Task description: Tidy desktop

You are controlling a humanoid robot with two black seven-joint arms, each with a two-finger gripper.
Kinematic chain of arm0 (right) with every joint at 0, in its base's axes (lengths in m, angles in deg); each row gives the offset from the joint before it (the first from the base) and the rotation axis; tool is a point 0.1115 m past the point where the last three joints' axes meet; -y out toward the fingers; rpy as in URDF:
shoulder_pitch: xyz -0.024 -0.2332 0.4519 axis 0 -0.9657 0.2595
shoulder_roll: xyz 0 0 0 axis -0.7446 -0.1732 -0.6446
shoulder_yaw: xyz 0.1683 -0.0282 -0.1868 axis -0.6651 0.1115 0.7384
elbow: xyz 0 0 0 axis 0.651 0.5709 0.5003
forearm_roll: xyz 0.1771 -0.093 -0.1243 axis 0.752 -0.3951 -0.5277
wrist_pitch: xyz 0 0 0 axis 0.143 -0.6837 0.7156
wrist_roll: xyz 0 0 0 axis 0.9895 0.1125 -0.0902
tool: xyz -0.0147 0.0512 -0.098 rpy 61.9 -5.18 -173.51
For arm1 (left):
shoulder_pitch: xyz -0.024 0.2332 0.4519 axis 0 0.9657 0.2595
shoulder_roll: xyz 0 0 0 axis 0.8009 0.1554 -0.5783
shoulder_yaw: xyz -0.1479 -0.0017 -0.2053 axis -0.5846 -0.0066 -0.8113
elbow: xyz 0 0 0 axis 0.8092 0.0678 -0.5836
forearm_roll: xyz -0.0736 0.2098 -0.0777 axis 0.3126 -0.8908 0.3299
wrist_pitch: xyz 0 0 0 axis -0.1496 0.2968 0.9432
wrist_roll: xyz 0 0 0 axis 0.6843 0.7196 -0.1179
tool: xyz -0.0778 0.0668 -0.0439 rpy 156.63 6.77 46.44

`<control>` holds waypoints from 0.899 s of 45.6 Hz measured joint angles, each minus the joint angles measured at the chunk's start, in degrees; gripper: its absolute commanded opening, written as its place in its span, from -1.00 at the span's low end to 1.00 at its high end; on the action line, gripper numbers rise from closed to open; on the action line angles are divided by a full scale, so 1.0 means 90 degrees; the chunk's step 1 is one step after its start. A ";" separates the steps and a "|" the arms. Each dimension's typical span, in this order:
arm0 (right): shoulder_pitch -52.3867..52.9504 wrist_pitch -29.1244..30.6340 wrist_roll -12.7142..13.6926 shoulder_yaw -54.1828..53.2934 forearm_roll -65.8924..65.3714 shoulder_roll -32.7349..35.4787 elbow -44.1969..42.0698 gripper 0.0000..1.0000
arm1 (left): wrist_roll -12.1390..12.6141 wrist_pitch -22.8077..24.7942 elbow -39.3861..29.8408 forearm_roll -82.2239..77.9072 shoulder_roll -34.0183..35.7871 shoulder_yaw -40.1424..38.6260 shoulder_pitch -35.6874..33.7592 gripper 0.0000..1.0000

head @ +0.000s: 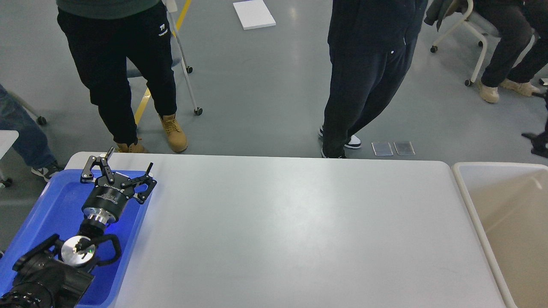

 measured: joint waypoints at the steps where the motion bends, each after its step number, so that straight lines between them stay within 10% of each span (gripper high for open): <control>1: 0.0058 0.0005 -0.0013 -0.0048 0.0044 -0.0054 0.0043 1.00 | 0.0000 0.0000 -0.0001 -0.0001 0.0000 0.0000 0.0000 1.00; 41: -0.0860 0.1985 -0.0951 -0.2360 0.0900 -0.3723 -0.2110 1.00 | 0.0000 0.0000 0.0000 -0.0001 -0.0001 0.0000 0.0000 1.00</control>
